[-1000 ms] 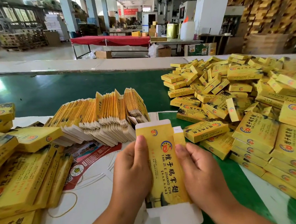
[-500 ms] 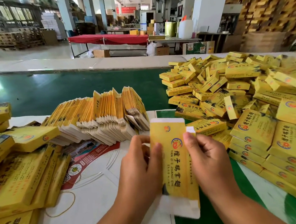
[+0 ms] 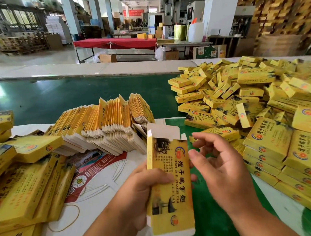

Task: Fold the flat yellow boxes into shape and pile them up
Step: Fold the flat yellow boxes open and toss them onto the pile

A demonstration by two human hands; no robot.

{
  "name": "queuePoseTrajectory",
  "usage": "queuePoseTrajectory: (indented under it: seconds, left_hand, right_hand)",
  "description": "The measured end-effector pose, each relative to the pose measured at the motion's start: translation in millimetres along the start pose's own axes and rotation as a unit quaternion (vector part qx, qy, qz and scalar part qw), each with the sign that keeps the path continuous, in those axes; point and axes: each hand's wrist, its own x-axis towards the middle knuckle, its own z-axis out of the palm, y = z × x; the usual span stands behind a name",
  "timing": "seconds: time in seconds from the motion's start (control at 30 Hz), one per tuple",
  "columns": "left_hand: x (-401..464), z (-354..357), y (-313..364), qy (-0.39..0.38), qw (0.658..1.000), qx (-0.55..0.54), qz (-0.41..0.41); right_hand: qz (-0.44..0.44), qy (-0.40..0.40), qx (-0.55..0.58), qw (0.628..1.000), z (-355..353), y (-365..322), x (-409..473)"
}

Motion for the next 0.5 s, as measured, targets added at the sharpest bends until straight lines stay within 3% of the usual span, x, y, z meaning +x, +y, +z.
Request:
queuePoseTrajectory:
  seconds: [0.13,0.37,0.5]
  left_hand:
    - [-0.4,0.6,-1.9,-0.080,0.997,-0.024,0.007]
    - [0.1,-1.0,-4.8,-0.099,0.995,-0.031,-0.005]
    - [0.2,-0.6,-5.7,-0.078,0.996,0.030,-0.020]
  right_hand:
    - [0.000,-0.057,0.051,0.997,-5.8,-0.4,0.0]
    - [0.001,-0.156,0.118,0.981,-9.5,0.1,1.6]
    - [-0.043,-0.105,0.075,0.991,-5.6,4.5,-1.3]
